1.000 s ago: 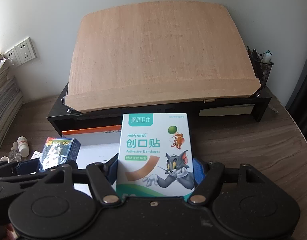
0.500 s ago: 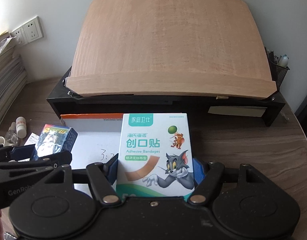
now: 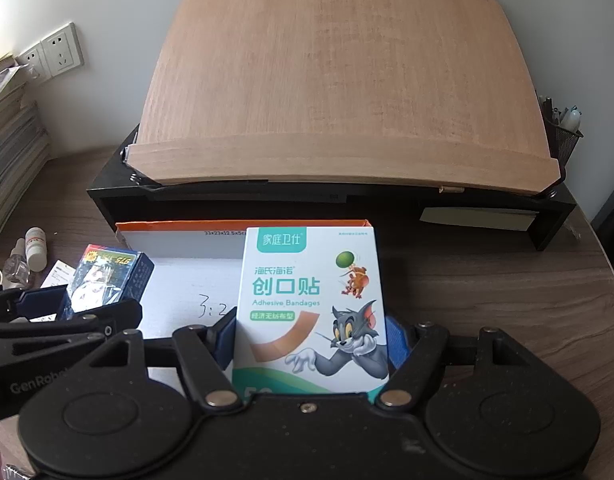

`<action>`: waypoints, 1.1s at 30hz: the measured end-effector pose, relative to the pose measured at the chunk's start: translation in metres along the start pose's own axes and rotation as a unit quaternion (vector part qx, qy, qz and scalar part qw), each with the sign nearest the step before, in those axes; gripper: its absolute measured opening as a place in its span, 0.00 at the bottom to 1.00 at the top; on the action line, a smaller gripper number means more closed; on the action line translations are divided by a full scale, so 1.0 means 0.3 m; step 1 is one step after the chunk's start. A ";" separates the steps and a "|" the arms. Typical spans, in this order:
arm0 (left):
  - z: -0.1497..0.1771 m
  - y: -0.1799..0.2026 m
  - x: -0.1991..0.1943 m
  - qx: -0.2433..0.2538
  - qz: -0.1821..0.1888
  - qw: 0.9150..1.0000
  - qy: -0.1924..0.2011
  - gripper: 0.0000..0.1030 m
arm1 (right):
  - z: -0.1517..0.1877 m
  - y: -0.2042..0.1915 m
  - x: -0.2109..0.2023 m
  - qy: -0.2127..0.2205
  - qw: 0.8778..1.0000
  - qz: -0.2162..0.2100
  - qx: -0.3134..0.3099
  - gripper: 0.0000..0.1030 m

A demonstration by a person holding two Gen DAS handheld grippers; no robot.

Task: Organize rigid objects
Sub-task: 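Lower the bandage box into the white box and open right tool while left tool releases the card box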

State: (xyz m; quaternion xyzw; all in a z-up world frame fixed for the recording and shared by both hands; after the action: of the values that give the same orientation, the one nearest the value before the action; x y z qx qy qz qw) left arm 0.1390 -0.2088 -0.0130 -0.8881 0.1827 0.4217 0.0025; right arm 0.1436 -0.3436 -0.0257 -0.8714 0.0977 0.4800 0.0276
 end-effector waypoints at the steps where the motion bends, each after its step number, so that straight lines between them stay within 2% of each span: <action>1: 0.000 -0.001 0.001 0.000 0.001 1.000 -0.001 0.58 | 0.000 -0.001 0.002 -0.001 1.000 0.000 0.000 0.82; 11: -0.009 -0.005 0.013 -0.005 0.002 1.000 -0.006 0.58 | -0.006 -0.007 0.020 -0.004 1.000 0.002 0.000 0.82; 17: -0.011 -0.011 0.021 -0.007 0.004 1.000 -0.010 0.58 | -0.003 0.002 0.003 0.015 1.000 0.007 0.010 0.83; 21: -0.012 -0.007 0.034 -0.005 0.007 1.000 -0.014 0.58 | 0.004 0.029 -0.041 0.027 0.999 0.026 0.026 0.83; 26: -0.008 0.023 0.058 0.004 0.021 1.000 -0.018 0.58 | 0.024 0.062 -0.101 0.040 0.997 0.036 0.046 0.83; 30: -0.019 0.055 0.072 0.004 0.048 0.999 -0.023 0.59 | 0.044 0.064 -0.127 0.039 0.997 0.047 0.053 0.83; 31: -0.021 0.063 0.064 0.007 0.049 0.999 -0.019 0.61 | 0.050 0.065 -0.136 0.039 0.997 0.048 0.053 0.83; 32: -0.022 0.070 0.053 0.010 0.048 0.999 -0.014 0.71 | 0.056 0.067 -0.145 0.040 0.997 0.048 0.055 0.83; 33: -0.022 0.075 0.038 0.012 0.046 0.999 -0.005 0.74 | 0.060 0.069 -0.153 0.041 0.996 0.047 0.058 0.83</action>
State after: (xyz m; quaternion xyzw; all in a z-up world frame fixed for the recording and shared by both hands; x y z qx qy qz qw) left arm 0.1431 -0.2344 -0.0138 -0.8765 0.2288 0.4236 -0.0055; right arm 0.1007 -0.3549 0.0040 -0.8817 0.1675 0.4382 0.0510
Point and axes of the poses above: each gripper's, at about its wrist camera, not at the fingertips, and x roughly the way its jaws point, y to its right, z to its underside, the point moved 1 cm from there along x, roughly the way its jaws point, and after that the axes turned 7 degrees about z, right-handed, at the moved point
